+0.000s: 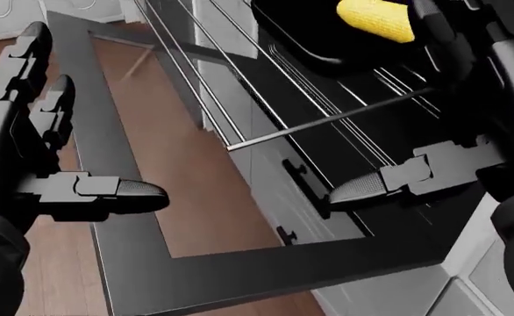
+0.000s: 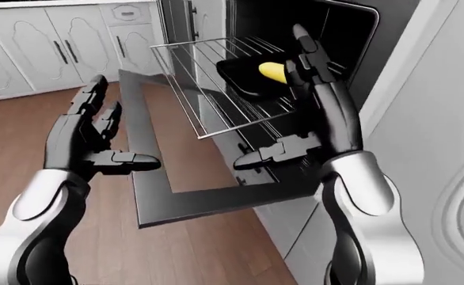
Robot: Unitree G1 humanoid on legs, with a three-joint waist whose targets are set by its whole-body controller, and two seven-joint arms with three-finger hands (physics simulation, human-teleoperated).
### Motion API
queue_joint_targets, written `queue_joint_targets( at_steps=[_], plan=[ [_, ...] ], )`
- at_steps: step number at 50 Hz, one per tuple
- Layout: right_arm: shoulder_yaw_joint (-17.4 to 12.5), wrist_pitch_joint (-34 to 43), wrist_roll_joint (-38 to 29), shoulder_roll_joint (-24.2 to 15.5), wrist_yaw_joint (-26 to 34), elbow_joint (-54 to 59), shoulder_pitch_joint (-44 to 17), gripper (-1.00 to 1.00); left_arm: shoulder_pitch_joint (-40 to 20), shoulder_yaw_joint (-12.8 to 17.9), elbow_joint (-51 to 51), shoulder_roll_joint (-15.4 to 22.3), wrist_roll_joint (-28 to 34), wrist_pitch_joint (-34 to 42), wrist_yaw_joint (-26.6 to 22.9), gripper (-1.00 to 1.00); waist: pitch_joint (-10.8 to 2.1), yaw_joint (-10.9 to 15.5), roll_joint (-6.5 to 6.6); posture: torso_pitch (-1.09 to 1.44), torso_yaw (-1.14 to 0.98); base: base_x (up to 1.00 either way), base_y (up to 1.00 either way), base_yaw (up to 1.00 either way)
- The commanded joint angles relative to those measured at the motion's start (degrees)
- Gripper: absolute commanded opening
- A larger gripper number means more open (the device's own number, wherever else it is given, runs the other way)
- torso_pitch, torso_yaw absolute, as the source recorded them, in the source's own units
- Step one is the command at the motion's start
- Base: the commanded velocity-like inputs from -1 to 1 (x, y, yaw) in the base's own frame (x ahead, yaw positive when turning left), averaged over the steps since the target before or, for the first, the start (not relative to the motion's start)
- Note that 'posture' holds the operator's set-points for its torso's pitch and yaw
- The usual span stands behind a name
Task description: Pick the corn from the top rack in the oven and place it on the plate on the counter.
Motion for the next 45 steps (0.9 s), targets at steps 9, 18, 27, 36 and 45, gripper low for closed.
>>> queue_joint_targets(
  at_steps=[9,18,27,36,45],
  plan=[
    [-0.54,-0.78,0.16,-1.43,-1.09,-0.68,-1.21,1.00,-0.87,-0.33,-1.15,-0.14,-0.08,-2.00,-0.57,1.00,-1.05,0.66,1.43,0.00,0.00,0.31,-0.31,0.00],
    [0.13,-1.10,0.10,-0.47,-1.04,-0.22,-1.85,1.00,-0.39,0.84,-1.42,0.32,-0.75,-1.92,-0.94,1.00,-0.98,0.48,-2.81,0.00,0.00,0.05,-0.05,0.75],
    [-0.38,0.33,0.98,-1.08,-1.27,-0.25,-3.21,1.00,-0.64,1.16,-1.70,0.68,-1.45,-1.50,-0.72,1.00,-1.20,0.67,3.79,0.00,0.00,0.00,0.00,1.00],
    [-0.37,1.87,0.97,-1.76,-2.14,0.69,-5.33,1.00,-2.10,2.14,-1.74,1.51,-2.44,-0.36,-0.49,1.00,0.43,-0.74,1.00,0.00,0.00,0.01,0.00,0.14],
    [-0.06,2.05,0.95,-2.12,-2.31,0.36,-5.67,1.00,-3.20,2.82,-2.77,2.30,-3.85,1.27,0.18,1.00,-0.54,-0.75,-2.04,0.00,0.00,0.23,0.00,0.00]
  ],
)
